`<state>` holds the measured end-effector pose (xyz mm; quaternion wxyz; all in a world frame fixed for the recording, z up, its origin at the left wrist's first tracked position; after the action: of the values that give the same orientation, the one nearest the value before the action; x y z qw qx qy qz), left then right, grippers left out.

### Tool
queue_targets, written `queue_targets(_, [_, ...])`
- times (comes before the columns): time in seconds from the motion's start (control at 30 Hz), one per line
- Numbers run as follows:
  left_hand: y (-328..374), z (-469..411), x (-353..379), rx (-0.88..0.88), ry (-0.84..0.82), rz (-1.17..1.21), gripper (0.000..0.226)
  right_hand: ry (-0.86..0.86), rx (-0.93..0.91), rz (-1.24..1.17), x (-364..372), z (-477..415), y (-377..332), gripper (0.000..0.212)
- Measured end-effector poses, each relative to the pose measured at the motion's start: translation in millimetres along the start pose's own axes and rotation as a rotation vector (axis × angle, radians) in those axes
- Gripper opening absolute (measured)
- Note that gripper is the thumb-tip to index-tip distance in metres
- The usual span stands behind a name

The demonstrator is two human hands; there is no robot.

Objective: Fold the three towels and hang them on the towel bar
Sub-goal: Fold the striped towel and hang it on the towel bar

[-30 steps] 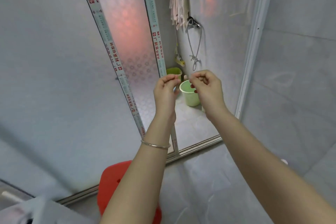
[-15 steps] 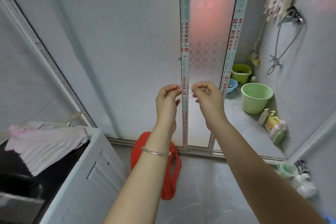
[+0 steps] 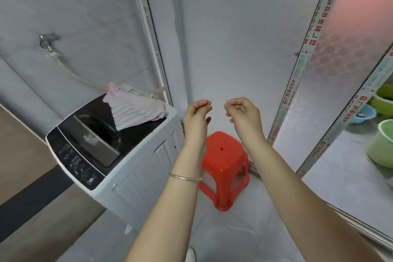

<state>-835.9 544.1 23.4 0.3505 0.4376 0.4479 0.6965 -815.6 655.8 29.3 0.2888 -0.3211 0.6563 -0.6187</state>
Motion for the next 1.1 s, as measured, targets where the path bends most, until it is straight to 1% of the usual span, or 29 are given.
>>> queue_targets(0.17, [15.2, -34.3, -45.1, 0.017, 0.131, 0.038, 0.022, -0.115, 0.021, 0.008, 60.2, 7.8, 10.4, 0.007])
queue_targets(0.33, [29.6, -80.9, -89.4, 0.039, 0.194, 0.076, 0.020, -0.229, 0.027, 0.032, 129.7, 19.4, 22.1, 0.014])
queue_targets(0.43, [40.1, -109.7, -114.7, 0.042, 0.233, 0.077, 0.017, -0.282, 0.026, 0.060, 172.0, 25.5, 28.0, 0.008])
queue_targets(0.5, [45.3, -128.8, -130.7, 0.031, 0.252, 0.080, 0.017, -0.313, 0.031, 0.064, 198.5, 29.1, 31.6, 0.008])
queue_targets(0.63, [52.7, -166.3, -158.6, 0.006, 0.268, 0.070, 0.017, -0.317, 0.041, 0.090, 243.6, 32.7, 42.8, 0.017])
queue_targets(0.83, [50.9, -210.0, -197.2, -0.030, 0.297, 0.027, 0.015, -0.298, 0.071, 0.109, 294.1, 38.8, 61.8, 0.013])
queue_targets(1.0, [42.7, -239.1, -221.8, -0.077, 0.320, 0.002, 0.016, -0.304, 0.117, 0.173, 324.1, 41.8, 88.9, 0.017])
queue_targets(1.1, [37.0, -257.3, -230.0, -0.104, 0.339, -0.006, 0.015, -0.308, 0.136, 0.204, 339.5, 36.9, 100.6, 0.013])
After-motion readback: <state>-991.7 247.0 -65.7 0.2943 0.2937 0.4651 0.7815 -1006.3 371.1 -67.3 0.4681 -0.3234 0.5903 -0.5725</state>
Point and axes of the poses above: each hand's wrist, its own z-axis away from the middle knuckle, its own x-axis out of the palm, y = z × x, the point moved 3 cm from there along -z, towards the middle knuckle, and after that the axes turned 15 degrees about y, right-handed, at the moved point
